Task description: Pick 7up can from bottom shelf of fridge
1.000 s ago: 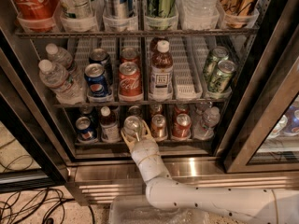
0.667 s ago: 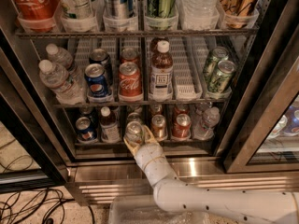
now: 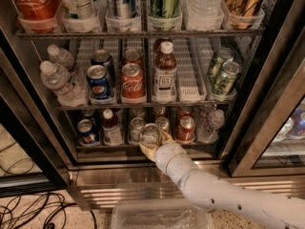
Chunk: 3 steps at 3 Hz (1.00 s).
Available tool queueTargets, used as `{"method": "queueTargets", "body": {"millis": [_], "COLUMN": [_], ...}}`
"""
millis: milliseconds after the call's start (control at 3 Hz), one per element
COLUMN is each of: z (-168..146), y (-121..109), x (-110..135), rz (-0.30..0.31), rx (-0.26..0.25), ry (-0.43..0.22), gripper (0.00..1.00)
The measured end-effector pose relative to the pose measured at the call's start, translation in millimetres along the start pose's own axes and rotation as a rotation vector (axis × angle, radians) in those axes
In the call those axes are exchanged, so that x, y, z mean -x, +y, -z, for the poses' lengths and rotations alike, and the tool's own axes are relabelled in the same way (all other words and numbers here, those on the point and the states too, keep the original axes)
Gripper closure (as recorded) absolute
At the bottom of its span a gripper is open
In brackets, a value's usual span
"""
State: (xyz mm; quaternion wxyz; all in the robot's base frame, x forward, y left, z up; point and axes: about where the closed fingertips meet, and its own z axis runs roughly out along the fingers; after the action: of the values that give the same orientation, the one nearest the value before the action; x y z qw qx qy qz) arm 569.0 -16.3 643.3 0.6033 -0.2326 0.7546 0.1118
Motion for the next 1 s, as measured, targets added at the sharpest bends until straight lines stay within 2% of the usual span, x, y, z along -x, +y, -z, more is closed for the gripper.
{"method": "queueTargets", "body": {"millis": [333,667,1000], "z": [0.4,0.4,6.1], "y": [21.1,21.1,26.8], "x": [-4.7,-4.7,-9.0], "rz": [0.002,0.002,-0.026], "rx": [0.078,0.079,0.137], "ry": [0.022,0.022,0.036], "gripper": [1.00,1.00,1.00]}}
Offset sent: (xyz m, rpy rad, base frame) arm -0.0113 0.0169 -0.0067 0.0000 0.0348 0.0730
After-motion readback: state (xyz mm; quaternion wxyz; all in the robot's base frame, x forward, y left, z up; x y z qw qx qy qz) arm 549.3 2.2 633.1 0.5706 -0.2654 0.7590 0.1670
